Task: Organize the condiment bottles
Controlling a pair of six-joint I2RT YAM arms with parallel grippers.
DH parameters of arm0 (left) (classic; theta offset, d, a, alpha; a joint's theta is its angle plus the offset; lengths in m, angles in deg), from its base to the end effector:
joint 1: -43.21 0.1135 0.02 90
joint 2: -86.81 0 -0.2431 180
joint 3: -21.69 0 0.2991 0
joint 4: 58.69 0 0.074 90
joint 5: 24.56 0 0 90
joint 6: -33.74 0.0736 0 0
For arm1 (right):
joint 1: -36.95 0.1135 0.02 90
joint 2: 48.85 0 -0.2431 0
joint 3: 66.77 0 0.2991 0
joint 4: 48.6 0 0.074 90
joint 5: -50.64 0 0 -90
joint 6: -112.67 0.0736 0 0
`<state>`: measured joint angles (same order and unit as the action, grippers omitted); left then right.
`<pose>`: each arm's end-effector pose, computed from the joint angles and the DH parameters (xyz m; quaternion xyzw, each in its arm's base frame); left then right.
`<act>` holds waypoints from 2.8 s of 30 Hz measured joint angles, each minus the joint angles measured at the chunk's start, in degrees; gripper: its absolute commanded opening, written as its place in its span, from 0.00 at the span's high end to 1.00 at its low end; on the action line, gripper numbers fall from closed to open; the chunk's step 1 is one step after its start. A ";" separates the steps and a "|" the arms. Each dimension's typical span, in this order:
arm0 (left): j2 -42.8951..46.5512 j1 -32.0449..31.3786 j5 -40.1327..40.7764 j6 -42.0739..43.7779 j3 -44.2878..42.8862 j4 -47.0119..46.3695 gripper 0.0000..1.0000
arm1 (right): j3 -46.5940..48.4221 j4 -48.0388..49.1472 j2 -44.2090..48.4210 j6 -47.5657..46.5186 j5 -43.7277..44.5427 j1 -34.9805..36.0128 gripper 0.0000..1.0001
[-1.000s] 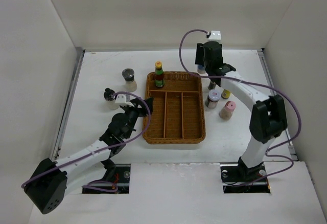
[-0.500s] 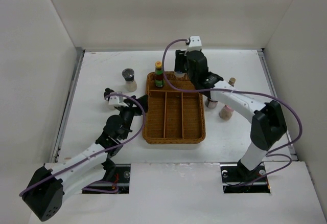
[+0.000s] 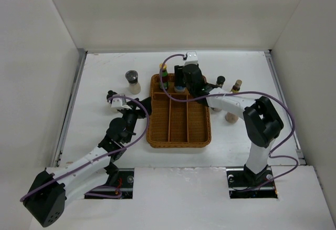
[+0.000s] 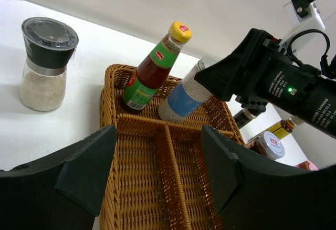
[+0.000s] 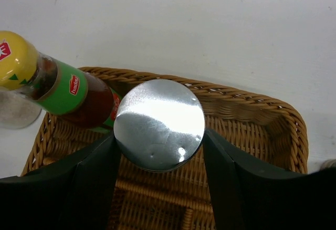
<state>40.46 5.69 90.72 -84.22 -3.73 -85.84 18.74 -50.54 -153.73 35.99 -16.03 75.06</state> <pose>0.2343 -0.1403 0.1978 -0.1080 0.6628 -0.2700 0.6900 0.4086 0.2835 0.1978 -0.0622 0.8142 0.0893 0.5702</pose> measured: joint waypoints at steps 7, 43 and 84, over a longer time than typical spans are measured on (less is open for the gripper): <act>-0.39 0.00 0.00 -0.17 0.00 0.00 0.36 | 0.00 1.70 -0.35 0.66 0.44 0.24 0.07; -1.88 -1.05 -0.07 -1.01 0.00 0.13 0.35 | -26.80 -16.70 22.36 13.84 10.75 -10.47 0.15; 1.75 3.76 -1.77 -4.00 0.63 1.27 0.36 | -10.86 -0.33 7.85 5.11 3.15 -5.11 0.40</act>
<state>42.21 9.45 88.95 -88.22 -3.09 -84.57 7.87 -50.87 -145.89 41.10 -12.88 69.95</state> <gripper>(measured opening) 0.644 0.709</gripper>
